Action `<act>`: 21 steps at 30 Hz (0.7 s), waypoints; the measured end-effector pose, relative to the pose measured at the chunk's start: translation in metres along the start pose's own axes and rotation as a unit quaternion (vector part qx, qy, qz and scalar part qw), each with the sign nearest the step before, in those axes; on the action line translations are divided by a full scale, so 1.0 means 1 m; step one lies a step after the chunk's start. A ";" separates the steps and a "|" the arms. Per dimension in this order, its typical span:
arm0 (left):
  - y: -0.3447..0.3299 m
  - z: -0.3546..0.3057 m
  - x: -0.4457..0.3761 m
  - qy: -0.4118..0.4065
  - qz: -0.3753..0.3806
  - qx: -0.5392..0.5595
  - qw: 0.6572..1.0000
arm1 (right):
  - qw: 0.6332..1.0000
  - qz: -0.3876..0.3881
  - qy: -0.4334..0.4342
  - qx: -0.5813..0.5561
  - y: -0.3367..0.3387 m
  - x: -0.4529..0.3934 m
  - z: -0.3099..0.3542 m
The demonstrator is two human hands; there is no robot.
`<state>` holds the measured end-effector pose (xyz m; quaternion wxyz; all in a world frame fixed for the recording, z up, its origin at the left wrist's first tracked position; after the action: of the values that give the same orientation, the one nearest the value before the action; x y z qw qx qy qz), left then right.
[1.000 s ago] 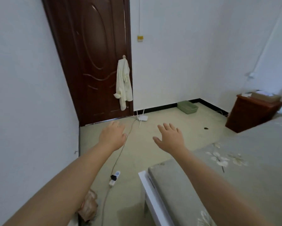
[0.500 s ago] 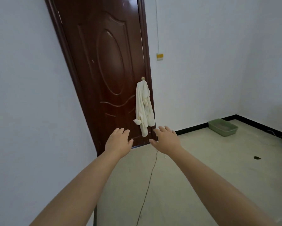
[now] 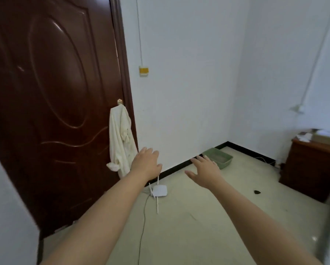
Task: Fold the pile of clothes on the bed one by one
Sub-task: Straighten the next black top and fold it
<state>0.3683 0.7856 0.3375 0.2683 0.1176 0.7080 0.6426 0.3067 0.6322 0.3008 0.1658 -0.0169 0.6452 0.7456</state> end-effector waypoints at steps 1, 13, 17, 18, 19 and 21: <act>-0.012 -0.018 -0.024 -0.025 0.013 0.008 1.000 | 1.000 0.000 -0.024 0.011 0.000 -0.008 -0.025; -0.109 -0.380 -0.229 -0.321 0.050 0.092 0.941 | 0.936 -0.027 -0.337 0.098 0.046 0.004 -0.413; -0.120 -0.506 -0.291 -0.380 0.050 0.087 0.920 | 0.906 -0.065 -0.399 0.125 0.086 0.008 -0.526; -0.119 -0.536 -0.302 -0.399 0.042 0.083 0.912 | 0.897 -0.083 -0.415 0.125 0.095 0.012 -0.548; -0.119 -0.565 -0.311 -0.418 0.034 0.082 0.904 | 0.888 -0.099 -0.431 0.126 0.104 0.016 -0.568; -0.123 -0.620 -0.327 -0.454 0.022 0.082 0.887 | 0.872 -0.115 -0.454 0.144 0.114 0.020 -0.606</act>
<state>0.3316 0.0750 0.3112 0.5351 0.4336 0.5566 0.4646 0.1424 0.0372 0.3039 0.5257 0.2736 0.5926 0.5456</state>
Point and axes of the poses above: each hand's wrist, its own x-axis away from the middle knuckle, its own y-axis out of the back of the hand, z = x × y, the point moved 9 cm from there along -x, towards the middle knuckle, and after that the axes turned 4 degrees about -z, right-handed, at the moved point
